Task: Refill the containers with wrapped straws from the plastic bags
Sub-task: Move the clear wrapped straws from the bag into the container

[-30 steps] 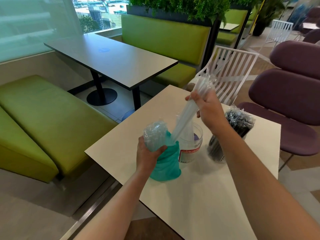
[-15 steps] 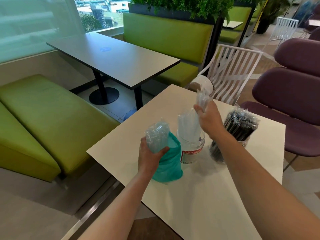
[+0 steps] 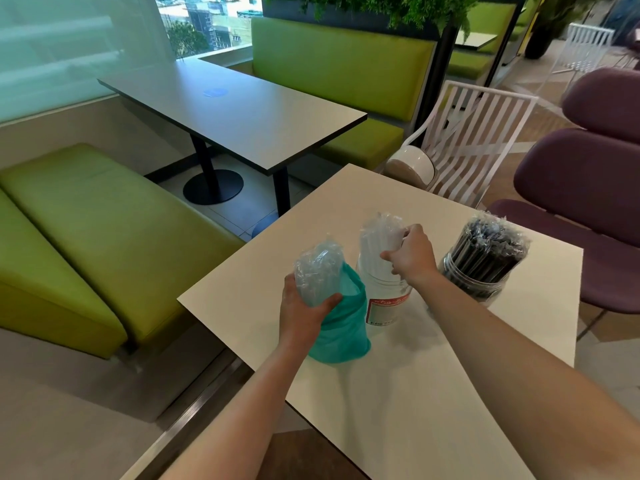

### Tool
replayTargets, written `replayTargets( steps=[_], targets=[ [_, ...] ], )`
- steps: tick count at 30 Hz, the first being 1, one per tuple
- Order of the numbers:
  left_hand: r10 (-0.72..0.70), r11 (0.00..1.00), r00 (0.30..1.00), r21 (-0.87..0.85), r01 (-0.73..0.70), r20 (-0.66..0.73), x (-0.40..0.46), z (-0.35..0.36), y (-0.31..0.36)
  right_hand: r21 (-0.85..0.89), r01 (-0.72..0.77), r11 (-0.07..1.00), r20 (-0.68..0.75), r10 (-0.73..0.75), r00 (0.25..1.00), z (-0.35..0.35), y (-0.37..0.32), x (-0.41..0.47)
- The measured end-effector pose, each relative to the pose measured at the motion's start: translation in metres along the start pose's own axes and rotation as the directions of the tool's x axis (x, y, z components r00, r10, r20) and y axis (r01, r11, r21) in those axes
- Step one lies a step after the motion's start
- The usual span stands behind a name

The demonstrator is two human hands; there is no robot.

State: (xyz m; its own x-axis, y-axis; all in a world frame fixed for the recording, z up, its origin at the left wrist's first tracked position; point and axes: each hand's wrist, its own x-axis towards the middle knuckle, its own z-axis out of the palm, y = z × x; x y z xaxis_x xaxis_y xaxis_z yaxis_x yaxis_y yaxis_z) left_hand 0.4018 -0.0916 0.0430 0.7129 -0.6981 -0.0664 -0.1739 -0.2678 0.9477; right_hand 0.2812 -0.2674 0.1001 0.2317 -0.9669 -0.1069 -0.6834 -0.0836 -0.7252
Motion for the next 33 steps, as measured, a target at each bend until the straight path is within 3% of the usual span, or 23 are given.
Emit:
replayTargets(
  steps=[5,9,13,17,19,22,26,28,33],
  targets=[
    [0.002,1.0,1.0,-0.011,-0.002,0.009,0.0,-0.001,0.001,-0.018,-0.007,1.0,0.015,0.007,1.0,0.008,0.01,0.002],
    [0.009,1.0,1.0,-0.02,-0.009,0.022,0.001,-0.003,0.001,0.122,0.005,0.993,0.006,-0.005,1.0,0.005,0.009,-0.007],
    [0.007,1.0,0.999,-0.03,-0.006,0.032,0.001,-0.006,0.001,0.2,0.103,0.974,-0.161,-0.071,0.984,0.003,0.006,-0.03],
    [0.009,0.999,0.999,-0.052,-0.007,0.042,-0.002,-0.009,0.003,0.198,0.294,0.935,-0.371,-0.206,0.905,0.008,-0.002,-0.064],
    [0.012,0.997,0.999,-0.074,-0.008,0.051,-0.003,-0.009,0.004,0.212,0.345,0.914,-0.274,-0.283,0.919,0.017,-0.004,-0.075],
    [0.022,0.995,0.997,-0.099,-0.014,0.079,-0.006,-0.011,0.004,0.264,0.307,0.915,0.013,-0.321,0.947,0.029,-0.007,-0.081],
    [0.056,0.993,0.991,-0.106,-0.042,0.124,-0.007,-0.014,-0.001,0.291,0.205,0.935,0.336,-0.3,0.893,0.031,-0.008,-0.08],
    [0.056,0.993,0.989,-0.111,-0.041,0.138,-0.006,-0.016,-0.003,0.283,0.196,0.939,0.391,-0.3,0.87,0.029,-0.006,-0.08],
    [0.04,0.993,0.991,-0.113,-0.025,0.127,-0.006,-0.017,-0.002,0.248,0.225,0.942,0.371,-0.307,0.877,0.025,-0.002,-0.081]
  ],
)
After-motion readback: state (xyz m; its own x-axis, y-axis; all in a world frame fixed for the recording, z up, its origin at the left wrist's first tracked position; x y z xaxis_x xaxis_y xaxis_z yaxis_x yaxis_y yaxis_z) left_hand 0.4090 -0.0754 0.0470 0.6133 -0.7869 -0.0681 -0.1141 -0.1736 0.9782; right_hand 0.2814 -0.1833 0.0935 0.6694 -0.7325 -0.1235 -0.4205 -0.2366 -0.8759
